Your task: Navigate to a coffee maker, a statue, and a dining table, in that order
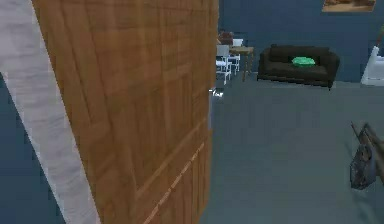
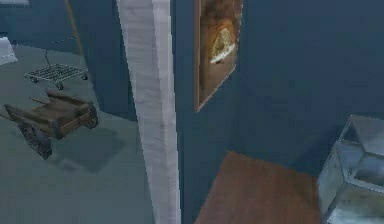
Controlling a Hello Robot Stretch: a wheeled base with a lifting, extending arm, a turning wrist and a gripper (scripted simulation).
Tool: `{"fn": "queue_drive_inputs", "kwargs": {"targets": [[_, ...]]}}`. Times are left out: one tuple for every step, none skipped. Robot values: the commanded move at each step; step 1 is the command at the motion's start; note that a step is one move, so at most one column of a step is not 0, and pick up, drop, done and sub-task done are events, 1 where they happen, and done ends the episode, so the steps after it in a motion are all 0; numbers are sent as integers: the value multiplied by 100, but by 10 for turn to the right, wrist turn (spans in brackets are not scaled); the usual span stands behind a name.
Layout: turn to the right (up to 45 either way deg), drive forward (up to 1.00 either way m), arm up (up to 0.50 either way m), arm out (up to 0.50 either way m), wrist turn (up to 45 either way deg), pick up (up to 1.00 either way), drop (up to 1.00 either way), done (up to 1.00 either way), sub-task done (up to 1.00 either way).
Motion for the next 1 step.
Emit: {"fn": "queue_drive_inputs", "kwargs": {"targets": [[210,0,0,0,0,0,0,0,0]]}}
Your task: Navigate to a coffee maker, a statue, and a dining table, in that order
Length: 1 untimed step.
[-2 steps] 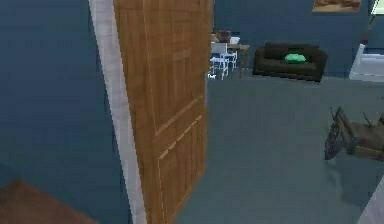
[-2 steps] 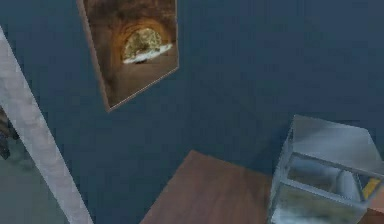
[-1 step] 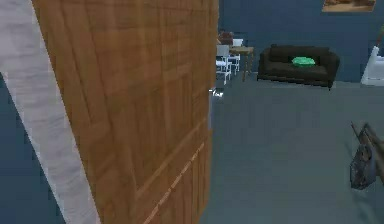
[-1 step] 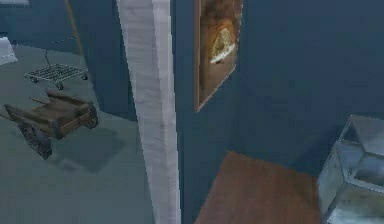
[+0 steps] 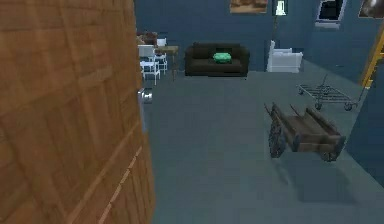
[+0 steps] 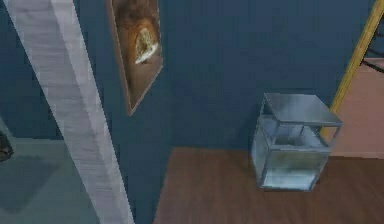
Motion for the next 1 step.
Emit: {"fn": "queue_drive_inputs", "kwargs": {"targets": [[30,0,0,0,0,0,0,0,0]]}}
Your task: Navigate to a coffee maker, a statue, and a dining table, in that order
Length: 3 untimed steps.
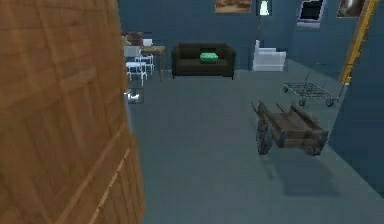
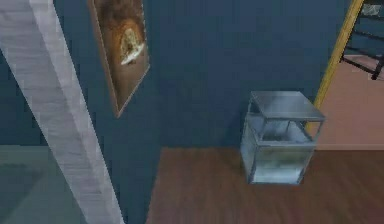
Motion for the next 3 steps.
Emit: {"fn": "queue_drive_inputs", "kwargs": {"targets": [[0,45,0,0,0,0,0,0,0],[120,0,0,0,0,0,0,0,0],[0,100,0,0,0,0,0,0,0]]}}
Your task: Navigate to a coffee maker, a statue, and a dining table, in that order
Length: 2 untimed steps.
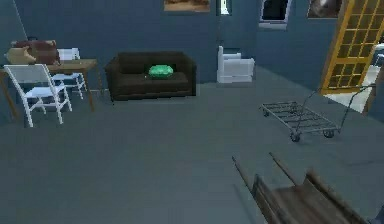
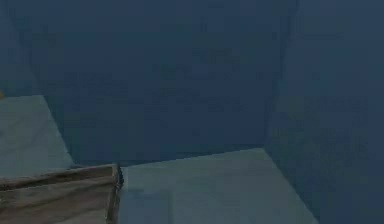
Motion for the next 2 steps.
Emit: {"fn": "queue_drive_inputs", "kwargs": {"targets": [[0,100,0,0,0,0,0,0,0],[0,65,0,0,0,0,0,0,0]]}}
